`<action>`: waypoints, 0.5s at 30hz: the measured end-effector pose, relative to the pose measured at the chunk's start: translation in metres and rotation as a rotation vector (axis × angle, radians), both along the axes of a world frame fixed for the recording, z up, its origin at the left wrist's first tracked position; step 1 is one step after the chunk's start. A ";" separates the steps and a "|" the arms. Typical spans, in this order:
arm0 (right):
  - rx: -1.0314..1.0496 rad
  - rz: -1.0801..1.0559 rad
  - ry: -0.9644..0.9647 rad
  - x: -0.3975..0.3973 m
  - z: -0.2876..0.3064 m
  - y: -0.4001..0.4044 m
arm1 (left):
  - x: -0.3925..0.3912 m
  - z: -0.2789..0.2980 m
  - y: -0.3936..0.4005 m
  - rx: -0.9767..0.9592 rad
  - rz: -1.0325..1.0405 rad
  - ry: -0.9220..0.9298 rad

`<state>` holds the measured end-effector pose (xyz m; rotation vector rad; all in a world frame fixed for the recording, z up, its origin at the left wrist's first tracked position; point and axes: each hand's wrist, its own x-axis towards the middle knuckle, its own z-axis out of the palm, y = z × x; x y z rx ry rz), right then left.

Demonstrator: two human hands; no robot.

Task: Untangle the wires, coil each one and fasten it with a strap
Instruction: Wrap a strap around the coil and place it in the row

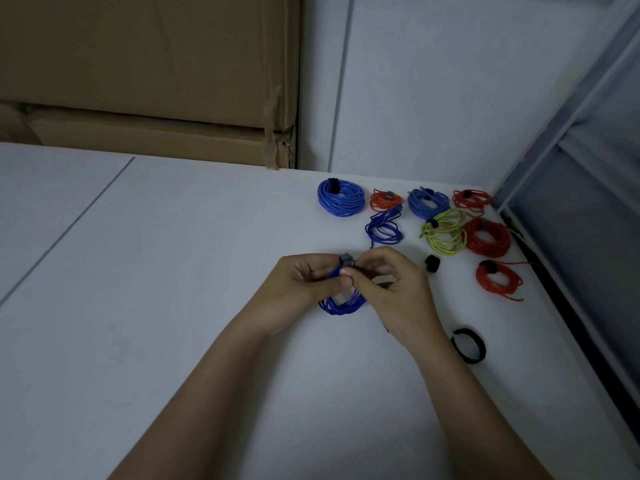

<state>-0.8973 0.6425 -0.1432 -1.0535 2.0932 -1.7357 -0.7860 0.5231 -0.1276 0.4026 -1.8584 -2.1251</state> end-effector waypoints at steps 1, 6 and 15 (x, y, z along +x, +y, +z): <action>-0.006 0.007 -0.038 0.000 0.001 0.001 | 0.000 0.000 0.000 -0.013 -0.013 0.009; -0.077 0.052 0.074 0.003 0.008 0.003 | 0.002 0.001 0.000 -0.122 -0.031 0.023; -0.073 0.021 0.141 0.003 0.008 0.001 | 0.002 0.000 0.001 -0.214 0.094 -0.020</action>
